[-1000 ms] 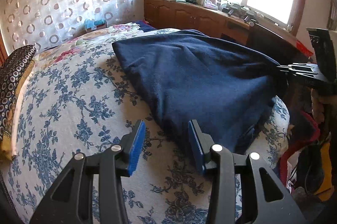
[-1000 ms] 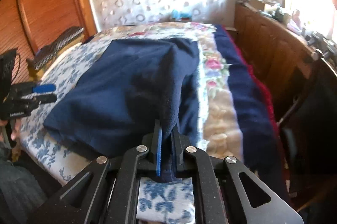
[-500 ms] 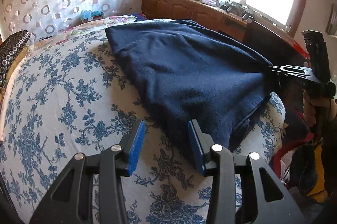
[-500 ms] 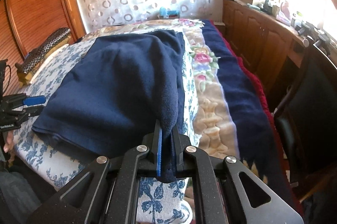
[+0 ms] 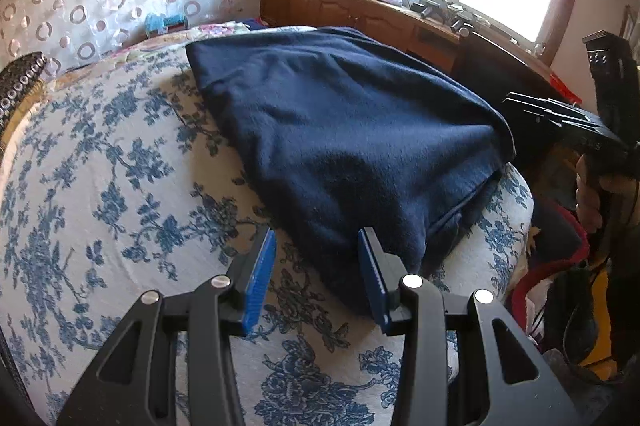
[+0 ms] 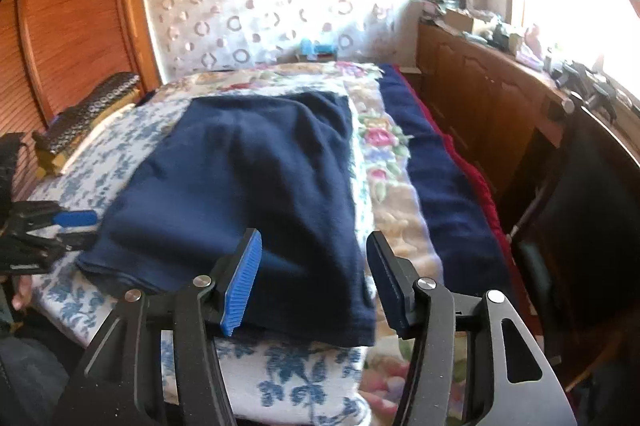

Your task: Fold small clothes

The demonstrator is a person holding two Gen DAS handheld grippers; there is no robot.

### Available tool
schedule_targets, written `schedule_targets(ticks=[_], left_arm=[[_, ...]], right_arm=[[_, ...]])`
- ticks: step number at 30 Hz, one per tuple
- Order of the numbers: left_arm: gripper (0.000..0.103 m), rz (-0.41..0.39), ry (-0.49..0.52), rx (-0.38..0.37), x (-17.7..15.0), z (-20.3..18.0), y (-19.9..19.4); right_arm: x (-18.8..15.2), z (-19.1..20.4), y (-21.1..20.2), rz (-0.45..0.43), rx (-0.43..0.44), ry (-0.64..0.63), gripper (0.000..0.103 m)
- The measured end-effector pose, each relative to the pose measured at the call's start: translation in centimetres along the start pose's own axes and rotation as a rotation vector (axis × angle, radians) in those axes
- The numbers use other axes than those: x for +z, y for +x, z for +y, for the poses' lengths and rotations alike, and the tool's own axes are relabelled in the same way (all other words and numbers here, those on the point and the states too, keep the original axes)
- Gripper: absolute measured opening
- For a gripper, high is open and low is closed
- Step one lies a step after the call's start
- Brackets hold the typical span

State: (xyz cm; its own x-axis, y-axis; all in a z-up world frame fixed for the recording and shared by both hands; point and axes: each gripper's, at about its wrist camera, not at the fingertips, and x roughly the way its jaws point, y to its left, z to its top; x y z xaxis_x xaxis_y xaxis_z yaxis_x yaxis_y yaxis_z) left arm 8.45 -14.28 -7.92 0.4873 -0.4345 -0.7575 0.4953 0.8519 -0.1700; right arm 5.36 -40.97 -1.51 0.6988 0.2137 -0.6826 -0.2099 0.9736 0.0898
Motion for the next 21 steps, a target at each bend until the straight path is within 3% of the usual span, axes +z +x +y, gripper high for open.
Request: schedule_targets(ticks=[10, 17, 18, 21], left_arm=[[0.041, 0.018, -0.019, -0.036, -0.7, -0.2, 0.4], [0.041, 0.023, -0.022, -0.135, -1.2, -0.5, 0.2], [0.028, 0.026, -0.019, -0.15, -1.3, -0.6, 0.1], [0.006, 0.01, -0.005, -0.131, -1.1, -0.7, -0.2]], right_arm=[[-0.3, 2.7, 1.3, 0.01, 0.065, -0.049, 0.066], [-0.8, 3.5, 2.0, 0.029, 0.088, -0.065, 0.068], [-0.9, 3.6, 2.1, 0.032, 0.094, -0.069, 0.072], [-1.2, 4.1, 2.1, 0.038, 0.108, -0.082, 0.075]])
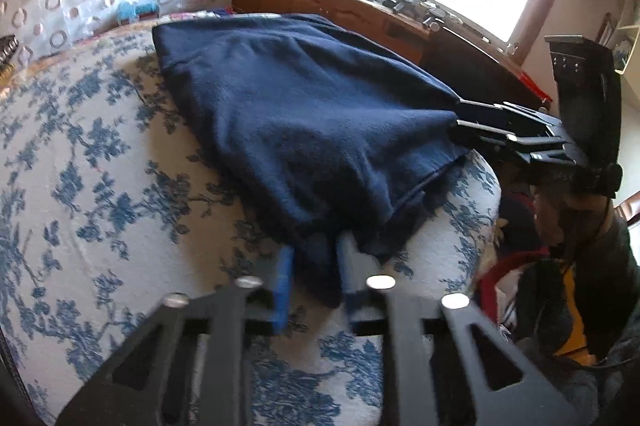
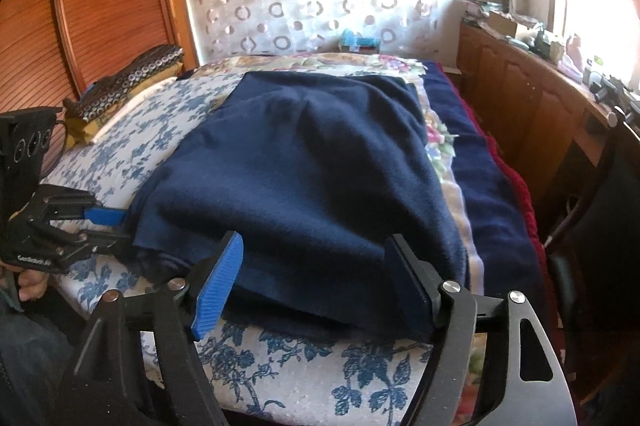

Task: Fold small clothes
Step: 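Grasp the T-shirt end with both grippers and fold it over the body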

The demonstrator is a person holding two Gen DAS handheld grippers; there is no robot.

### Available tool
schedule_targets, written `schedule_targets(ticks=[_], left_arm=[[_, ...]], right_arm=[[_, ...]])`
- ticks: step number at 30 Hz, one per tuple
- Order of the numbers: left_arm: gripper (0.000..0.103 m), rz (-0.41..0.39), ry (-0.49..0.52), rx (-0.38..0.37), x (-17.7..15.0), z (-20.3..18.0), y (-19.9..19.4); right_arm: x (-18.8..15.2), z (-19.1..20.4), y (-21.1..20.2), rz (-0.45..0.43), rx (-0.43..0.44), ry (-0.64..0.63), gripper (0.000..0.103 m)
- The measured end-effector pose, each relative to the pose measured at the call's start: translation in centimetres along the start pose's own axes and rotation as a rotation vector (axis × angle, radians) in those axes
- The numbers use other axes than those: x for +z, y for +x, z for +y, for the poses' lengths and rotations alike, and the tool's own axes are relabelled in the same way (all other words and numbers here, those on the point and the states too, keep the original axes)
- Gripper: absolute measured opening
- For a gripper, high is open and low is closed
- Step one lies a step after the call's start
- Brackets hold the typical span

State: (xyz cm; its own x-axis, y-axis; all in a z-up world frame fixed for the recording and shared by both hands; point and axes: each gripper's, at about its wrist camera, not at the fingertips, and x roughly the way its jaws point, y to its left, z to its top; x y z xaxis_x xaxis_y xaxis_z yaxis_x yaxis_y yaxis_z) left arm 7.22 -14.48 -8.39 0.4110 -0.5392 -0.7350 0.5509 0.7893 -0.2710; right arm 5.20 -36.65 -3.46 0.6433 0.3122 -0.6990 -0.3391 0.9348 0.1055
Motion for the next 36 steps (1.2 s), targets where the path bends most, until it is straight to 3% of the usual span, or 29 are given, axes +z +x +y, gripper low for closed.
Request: schedule_targets(ticks=[3, 16, 30, 32, 35, 36], left_arm=[[0.004, -0.052, -0.003, -0.039, 1.0, -0.3, -1.4], [0.004, -0.196, 0.053, -0.04, 7.2, -1.9, -5.3], [0.004, -0.214, 0.032, -0.016, 7.4, -1.1, -5.2], [0.004, -0.218, 0.029, -0.01, 7.5, -0.9, -5.3], [0.004, -0.226, 0.022, -0.008, 7.6, -0.5, -5.4], [0.004, -0.227, 0.019, -0.008, 7.7, -0.3, -5.4]], right_arm=[[-0.2, 0.5, 0.1, 0.003, 0.016, -0.013, 0.076], [-1.1, 3.0, 0.4, 0.034, 0.086, -0.109, 0.084], [-1.7, 0.2, 2.0, 0.037, -0.078, -0.169, 0.085], [-1.6, -0.4, 2.2, 0.038, -0.116, -0.181, 0.08], [-1.3, -1.3, 2.5, 0.046, -0.116, -0.182, 0.05], [-1.1, -1.5, 2.4, 0.043, -0.119, -0.191, 0.035]])
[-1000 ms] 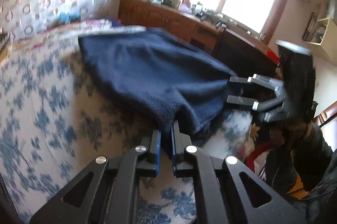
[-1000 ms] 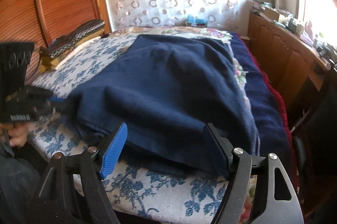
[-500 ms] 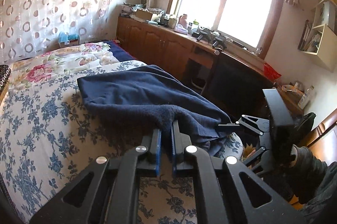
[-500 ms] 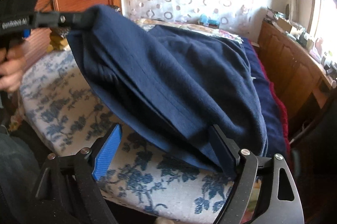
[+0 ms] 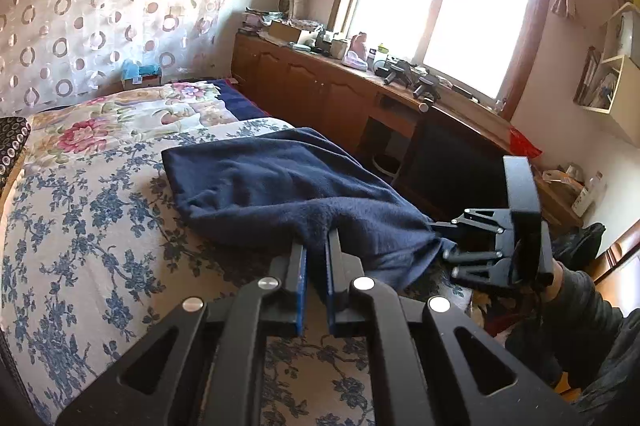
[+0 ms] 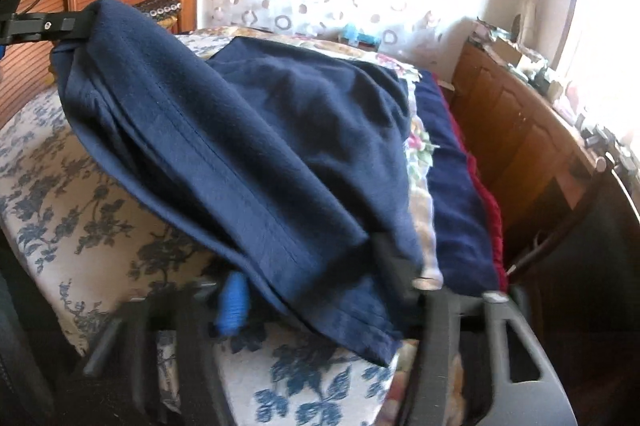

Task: Fold small clothes
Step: 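Grasp the T-shirt end with both grippers and fold it over the body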

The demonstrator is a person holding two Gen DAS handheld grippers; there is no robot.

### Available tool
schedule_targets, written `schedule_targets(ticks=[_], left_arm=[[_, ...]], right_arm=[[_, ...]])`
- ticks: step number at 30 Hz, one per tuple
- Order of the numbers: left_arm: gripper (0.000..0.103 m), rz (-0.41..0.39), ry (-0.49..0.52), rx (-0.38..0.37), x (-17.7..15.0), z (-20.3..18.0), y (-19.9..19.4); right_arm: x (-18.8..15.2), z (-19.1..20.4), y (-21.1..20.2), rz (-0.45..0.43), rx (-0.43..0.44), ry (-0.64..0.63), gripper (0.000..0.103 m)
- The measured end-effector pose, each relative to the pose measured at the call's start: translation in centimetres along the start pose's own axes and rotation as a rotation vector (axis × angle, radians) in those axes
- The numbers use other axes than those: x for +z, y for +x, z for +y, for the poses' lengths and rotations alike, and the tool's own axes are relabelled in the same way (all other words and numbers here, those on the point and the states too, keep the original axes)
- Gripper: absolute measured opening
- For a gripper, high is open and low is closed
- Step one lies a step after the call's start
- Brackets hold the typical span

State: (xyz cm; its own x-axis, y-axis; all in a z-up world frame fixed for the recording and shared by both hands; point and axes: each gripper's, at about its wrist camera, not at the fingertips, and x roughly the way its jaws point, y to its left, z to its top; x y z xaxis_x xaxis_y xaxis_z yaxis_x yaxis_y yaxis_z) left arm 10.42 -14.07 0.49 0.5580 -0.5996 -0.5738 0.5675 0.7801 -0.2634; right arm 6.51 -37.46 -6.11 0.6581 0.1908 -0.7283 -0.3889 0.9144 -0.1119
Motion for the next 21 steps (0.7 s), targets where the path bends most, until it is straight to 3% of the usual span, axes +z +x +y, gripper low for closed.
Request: schedule_targets(ticks=[1, 4, 12, 21], left_arm=[[0.004, -0.003, -0.003, 0.004, 0.1, 0.2, 0.0], [0.004, -0.015, -0.004, 0.026, 0.7, 0.7, 0.0], [0.005, -0.027, -0.021, 0.085, 3.5, 3.5, 0.7], [0.005, 0.024, -0.048, 0.144, 5.5, 7.2, 4.5]], right_arm=[[0.2, -0.1, -0.1, -0.008, -0.002, -0.005, 0.022], [1.7, -0.8, -1.0, -0.064, -0.005, 0.0, 0.016], [7.5, -2.6, -1.5, -0.183, -0.015, -0.011, 0.015], [12.1, -4.0, 2.5, -0.177, 0.011, -0.026, 0.015]])
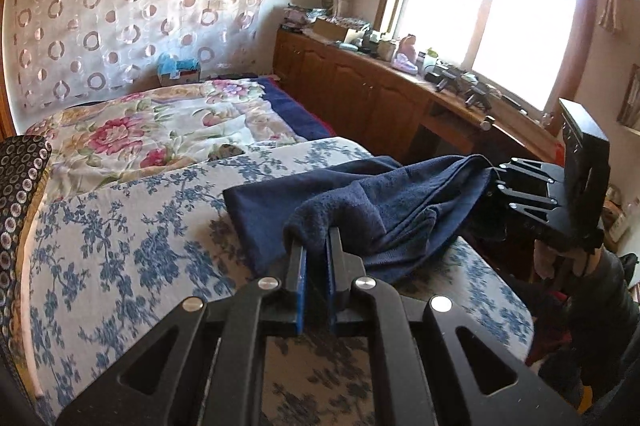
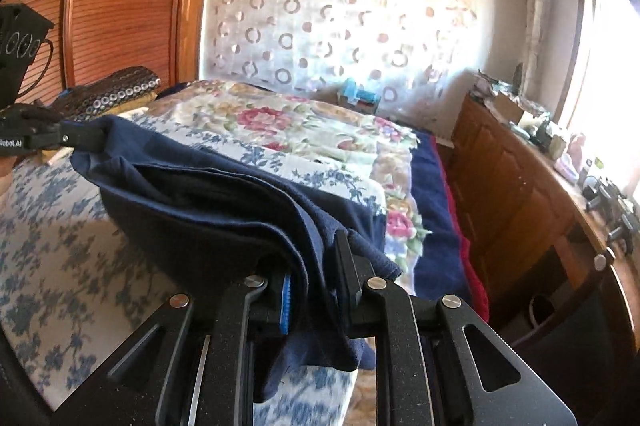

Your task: Fold small clothes

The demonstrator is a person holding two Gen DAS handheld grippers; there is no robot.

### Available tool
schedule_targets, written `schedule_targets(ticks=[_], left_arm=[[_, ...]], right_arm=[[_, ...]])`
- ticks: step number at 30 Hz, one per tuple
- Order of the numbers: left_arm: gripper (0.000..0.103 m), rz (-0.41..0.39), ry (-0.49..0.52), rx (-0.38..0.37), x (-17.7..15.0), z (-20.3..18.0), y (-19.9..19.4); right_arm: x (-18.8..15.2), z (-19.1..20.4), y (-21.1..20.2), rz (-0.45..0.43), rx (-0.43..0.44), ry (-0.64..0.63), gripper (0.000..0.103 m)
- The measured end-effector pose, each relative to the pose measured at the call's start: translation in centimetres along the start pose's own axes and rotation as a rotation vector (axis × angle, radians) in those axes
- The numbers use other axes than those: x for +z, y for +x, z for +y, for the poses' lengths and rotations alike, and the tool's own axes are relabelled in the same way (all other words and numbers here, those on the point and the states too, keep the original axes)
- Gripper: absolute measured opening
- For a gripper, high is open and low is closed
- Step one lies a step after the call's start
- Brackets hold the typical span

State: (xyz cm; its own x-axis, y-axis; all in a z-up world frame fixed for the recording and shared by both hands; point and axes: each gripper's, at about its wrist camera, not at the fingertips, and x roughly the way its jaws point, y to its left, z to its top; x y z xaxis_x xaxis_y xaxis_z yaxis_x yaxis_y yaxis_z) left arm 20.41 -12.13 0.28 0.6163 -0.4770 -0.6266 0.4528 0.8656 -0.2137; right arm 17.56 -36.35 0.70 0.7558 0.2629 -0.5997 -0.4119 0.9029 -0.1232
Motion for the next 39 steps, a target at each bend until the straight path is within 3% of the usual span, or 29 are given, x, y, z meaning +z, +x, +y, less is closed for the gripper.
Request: schedule_targets(ticks=[13, 17, 21, 23, 24, 25, 33, 37, 39], left_arm=[[0.011, 0.028, 0.014, 0.057, 1.8, 2.3, 4.2], [0.029, 0.004, 0.019, 0.078, 1.9, 2.9, 3.7], [0.038, -0.034, 0.013, 0.094, 2.1, 3.7, 2.6], [0.038, -0.018, 0.015, 0.09, 2.2, 3.9, 2.9], [0.038, -0.008, 0.019, 0.095, 2.2, 4.0, 3.2], [0.038, 0.006, 0.021, 0.098, 2.1, 4.1, 3.6], [0.039, 0.121, -0.008, 0.109, 1.7, 5.2, 8.1], [0.039, 0.157, -0.033, 0.114, 1.8, 6.0, 10.2], [0.039, 0.178, -0.048, 0.108, 1.9, 6.6, 11.2]], right_arm=[[1.8, -2.4, 6.0, 0.066, 0.055, 0.025, 0.015], [2.7, -2.9, 7.8, 0.085, 0.072, 0.033, 0.015], [3.8, -4.0, 9.7, 0.111, 0.083, 0.066, 0.025], [4.2, -4.6, 10.0, 0.116, 0.068, 0.087, 0.039], [4.6, -4.8, 10.1, 0.113, 0.051, 0.099, 0.055], [5.0, -5.2, 10.1, 0.103, 0.035, 0.11, 0.06], [6.9, -7.5, 8.4, 0.038, -0.176, 0.143, 0.065], [6.9, -8.5, 7.8, 0.048, -0.151, 0.165, 0.066], [6.2, -8.4, 7.3, 0.053, -0.099, 0.184, 0.068]])
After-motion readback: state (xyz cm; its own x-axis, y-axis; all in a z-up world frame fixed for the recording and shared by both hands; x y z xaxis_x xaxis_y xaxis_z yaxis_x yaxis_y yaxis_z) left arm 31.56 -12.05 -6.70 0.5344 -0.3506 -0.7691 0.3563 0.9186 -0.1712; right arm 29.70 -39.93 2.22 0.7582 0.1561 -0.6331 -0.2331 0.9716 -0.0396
